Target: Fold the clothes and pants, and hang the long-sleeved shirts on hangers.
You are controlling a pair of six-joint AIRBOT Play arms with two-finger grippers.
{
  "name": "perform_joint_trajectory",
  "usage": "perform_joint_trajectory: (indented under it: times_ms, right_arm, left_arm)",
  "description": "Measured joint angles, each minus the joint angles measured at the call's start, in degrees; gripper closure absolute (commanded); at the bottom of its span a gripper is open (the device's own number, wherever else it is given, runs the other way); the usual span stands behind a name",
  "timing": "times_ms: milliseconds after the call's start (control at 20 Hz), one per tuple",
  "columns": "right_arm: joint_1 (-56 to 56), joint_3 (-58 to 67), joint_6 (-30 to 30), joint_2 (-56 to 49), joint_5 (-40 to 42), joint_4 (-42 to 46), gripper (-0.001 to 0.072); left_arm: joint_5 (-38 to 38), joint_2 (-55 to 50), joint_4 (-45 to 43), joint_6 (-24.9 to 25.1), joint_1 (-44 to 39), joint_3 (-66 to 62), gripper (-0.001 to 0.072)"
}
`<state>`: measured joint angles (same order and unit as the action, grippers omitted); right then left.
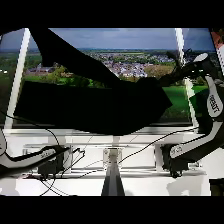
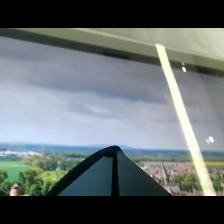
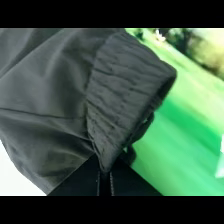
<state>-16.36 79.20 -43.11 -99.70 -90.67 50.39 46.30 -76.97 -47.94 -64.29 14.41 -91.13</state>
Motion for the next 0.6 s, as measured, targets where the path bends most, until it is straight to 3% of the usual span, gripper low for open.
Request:
perform_joint_trajectory:
  times_ms: [600]
  right_arm:
    - [-18.99,-7.63,-2.56,16.59,0.72,4.13,0.0696]
  left_arm:
    - [-7.06,11.10,-2.36,0.00,11.76,-0.02,0.0701]
